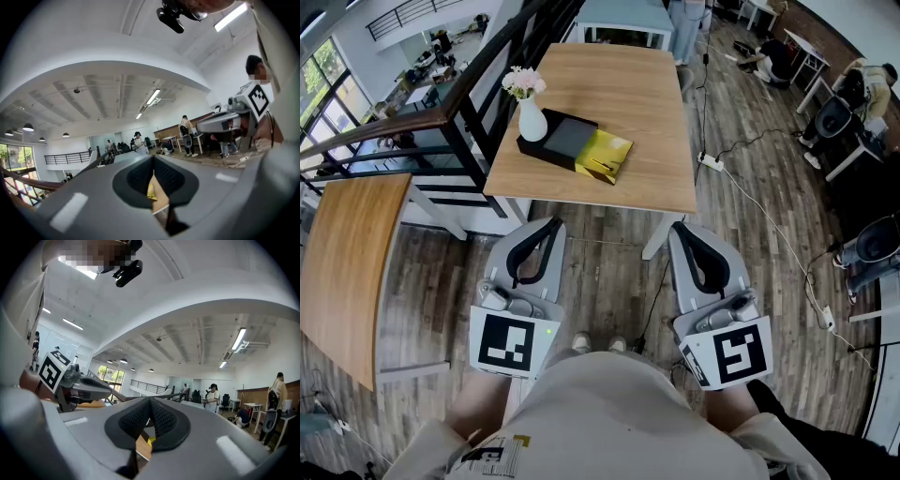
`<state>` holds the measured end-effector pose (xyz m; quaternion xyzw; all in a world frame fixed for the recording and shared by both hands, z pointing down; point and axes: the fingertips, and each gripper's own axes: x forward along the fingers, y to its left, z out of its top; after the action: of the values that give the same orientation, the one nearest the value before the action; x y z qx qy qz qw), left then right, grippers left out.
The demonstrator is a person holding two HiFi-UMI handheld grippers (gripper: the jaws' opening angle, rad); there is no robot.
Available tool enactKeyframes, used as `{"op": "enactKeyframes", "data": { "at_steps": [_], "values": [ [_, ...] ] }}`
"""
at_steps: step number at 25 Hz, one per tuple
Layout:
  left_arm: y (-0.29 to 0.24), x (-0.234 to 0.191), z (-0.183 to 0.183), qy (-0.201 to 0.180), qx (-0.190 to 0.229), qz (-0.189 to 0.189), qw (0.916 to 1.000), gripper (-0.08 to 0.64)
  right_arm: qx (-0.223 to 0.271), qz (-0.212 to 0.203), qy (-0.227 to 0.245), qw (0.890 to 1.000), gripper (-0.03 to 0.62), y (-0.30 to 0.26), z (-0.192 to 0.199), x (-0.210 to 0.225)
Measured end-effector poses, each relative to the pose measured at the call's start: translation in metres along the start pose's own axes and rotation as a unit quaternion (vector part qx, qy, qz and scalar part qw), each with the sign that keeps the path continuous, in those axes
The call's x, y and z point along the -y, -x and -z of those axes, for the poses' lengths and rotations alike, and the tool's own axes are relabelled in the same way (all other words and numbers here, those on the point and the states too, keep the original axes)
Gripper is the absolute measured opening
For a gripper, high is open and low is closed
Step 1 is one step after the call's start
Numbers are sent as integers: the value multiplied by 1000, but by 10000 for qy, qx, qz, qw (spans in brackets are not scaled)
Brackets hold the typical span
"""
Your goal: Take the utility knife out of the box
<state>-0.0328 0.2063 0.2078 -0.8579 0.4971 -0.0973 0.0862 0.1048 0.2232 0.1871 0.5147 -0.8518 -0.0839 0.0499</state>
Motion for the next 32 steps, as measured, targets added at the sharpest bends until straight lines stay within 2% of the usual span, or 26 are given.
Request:
{"op": "enactKeyframes", "data": {
  "at_steps": [5, 15, 20, 25, 32],
  "values": [
    [-1, 0, -1, -9, -37, -18, 10000, 2, 46, 68, 121, 9999, 0, -2, 2, -1],
    [-7, 8, 5, -33, -112, -52, 9999, 2, -47, -40, -134, 9999, 0, -2, 12, 9],
    [-11, 18, 11, 41, -194, -41, 9998, 2, -98, -108, -61, 9999, 0, 0, 17, 17],
    [-17, 30, 19, -60, -259, -69, 9996, 2, -125, -248, -338, 9990, 0, 2, 27, 27],
    [-21, 39, 26, 18, -388, -183, 9991, 3, -191, -368, -437, 9982, 0, 5, 40, 37]
  ]
}}
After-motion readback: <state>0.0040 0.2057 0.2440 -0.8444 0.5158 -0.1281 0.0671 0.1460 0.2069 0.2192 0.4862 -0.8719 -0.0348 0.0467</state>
